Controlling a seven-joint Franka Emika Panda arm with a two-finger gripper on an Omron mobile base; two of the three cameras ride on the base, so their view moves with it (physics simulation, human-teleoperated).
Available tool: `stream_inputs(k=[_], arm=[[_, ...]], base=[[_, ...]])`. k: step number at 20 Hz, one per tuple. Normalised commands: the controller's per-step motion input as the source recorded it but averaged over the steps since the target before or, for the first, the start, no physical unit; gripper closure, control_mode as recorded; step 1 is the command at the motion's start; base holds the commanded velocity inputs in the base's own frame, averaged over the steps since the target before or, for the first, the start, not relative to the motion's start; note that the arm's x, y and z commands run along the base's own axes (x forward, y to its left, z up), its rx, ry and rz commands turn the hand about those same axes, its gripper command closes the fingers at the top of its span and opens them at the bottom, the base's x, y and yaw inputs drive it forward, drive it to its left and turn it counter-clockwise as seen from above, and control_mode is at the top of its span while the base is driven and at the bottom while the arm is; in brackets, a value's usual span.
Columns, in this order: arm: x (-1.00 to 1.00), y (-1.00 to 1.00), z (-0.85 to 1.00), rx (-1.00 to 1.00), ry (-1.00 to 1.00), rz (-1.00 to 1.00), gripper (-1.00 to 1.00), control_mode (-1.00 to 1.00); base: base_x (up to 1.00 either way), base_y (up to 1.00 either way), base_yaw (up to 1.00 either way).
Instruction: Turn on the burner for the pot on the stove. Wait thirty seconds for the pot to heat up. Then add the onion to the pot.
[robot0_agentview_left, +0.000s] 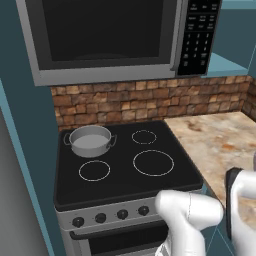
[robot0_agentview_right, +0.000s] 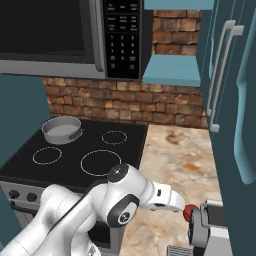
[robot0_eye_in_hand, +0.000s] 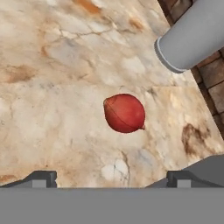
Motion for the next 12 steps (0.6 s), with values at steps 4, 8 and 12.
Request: stream_inputs(k=[4, 8, 12], arm=[[0.31, -0.35, -0.17, 0.00, 0.03, 0.09, -1.00, -1.00], [0.39, -0.36, -0.15, 0.00, 0.02, 0.06, -1.00, -1.00], [0.40, -0.39, -0.12, 0.00, 0.09, 0.06, -1.00, -1.00]], base=[[0.00, 0.00, 0.00], [0.00, 0.00, 0.00], [0.00, 0.00, 0.00]])
